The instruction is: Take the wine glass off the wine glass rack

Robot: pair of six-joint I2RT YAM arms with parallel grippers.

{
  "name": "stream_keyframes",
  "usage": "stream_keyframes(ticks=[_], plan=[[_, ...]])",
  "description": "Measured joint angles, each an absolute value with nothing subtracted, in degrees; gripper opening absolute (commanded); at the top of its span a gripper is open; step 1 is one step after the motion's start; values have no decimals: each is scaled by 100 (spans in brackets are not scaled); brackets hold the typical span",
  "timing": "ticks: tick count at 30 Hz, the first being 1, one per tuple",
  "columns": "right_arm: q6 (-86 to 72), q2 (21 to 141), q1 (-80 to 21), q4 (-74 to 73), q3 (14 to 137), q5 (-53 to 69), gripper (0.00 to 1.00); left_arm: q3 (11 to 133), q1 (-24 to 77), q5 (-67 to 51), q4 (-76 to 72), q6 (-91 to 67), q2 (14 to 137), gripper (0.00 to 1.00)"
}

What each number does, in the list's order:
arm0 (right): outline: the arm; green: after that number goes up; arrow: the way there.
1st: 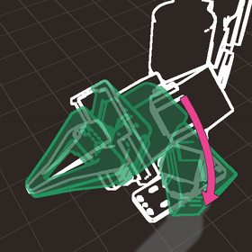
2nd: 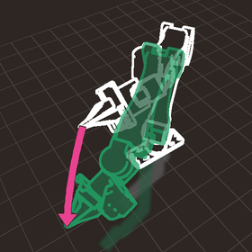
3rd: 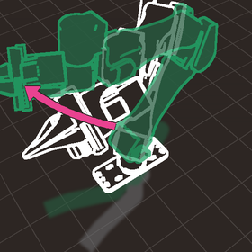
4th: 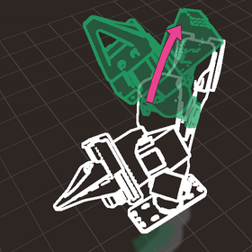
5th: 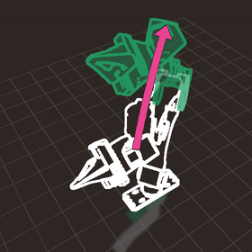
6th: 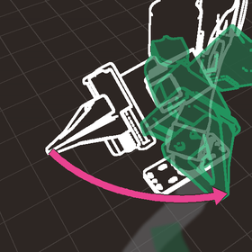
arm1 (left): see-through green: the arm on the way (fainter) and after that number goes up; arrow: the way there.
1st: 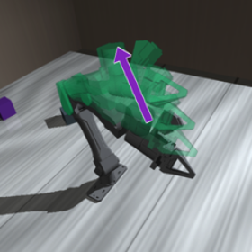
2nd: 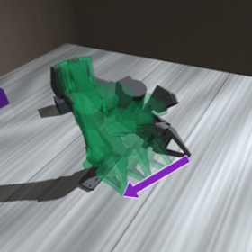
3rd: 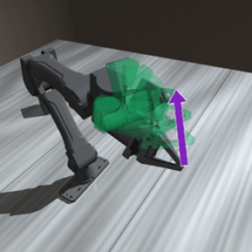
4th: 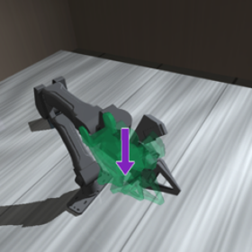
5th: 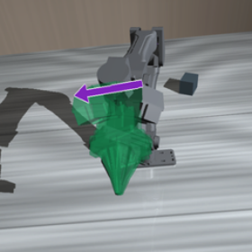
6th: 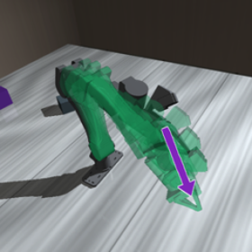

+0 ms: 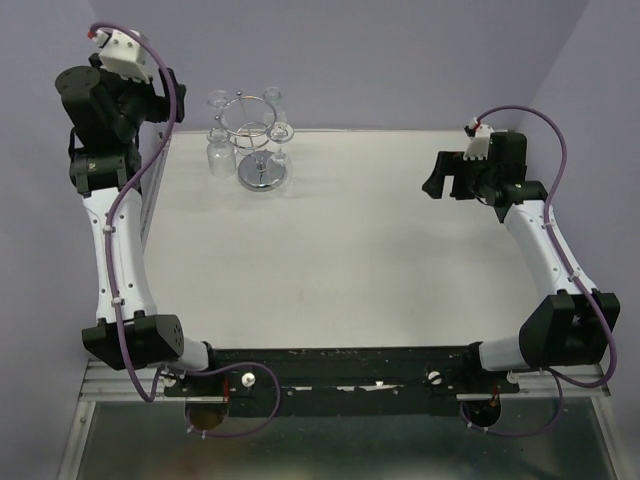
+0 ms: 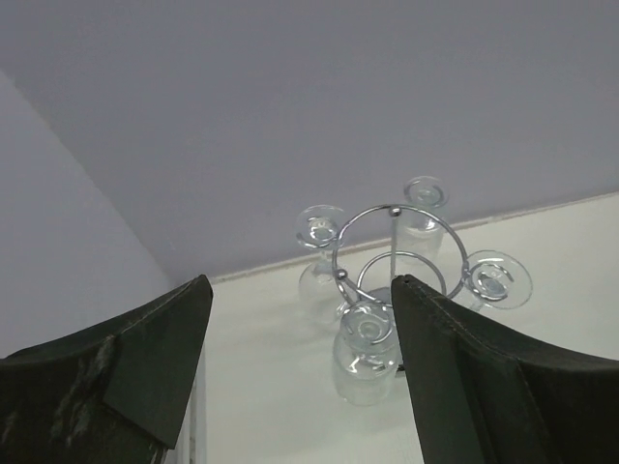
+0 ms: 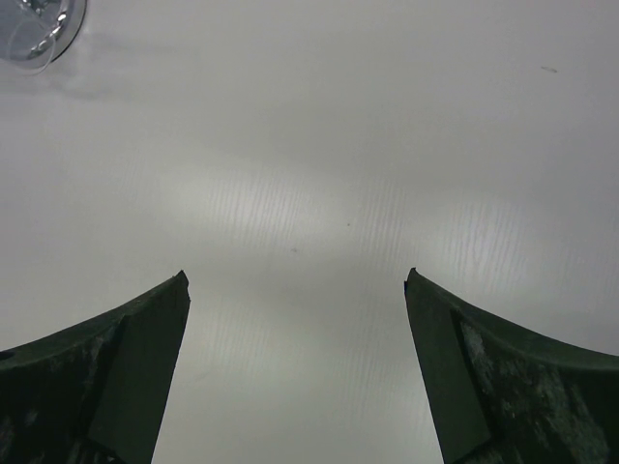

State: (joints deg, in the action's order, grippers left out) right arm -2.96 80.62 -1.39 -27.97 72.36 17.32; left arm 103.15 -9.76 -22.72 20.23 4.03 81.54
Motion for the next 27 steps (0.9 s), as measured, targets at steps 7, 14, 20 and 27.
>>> stream_keyframes(ticks=[7, 14, 20, 27], plan=[[-303, 8066, -139, -2794, 7236, 2464, 100, 9754, -1957, -2497, 1702, -478, 8239, 82], [-281, 8134, -139, -2799, 7251, 2882, 97, 8772, -2281, -2814, 1013, -1865, 8519, 66], [-231, 8230, -139, -2797, 7413, 3166, 96, 8729, -2283, -3339, 510, -2344, 9183, 66], [-148, 8226, -139, -2821, 7456, 3256, 96, 8718, -2237, -3787, 388, -1949, 9465, 99]])
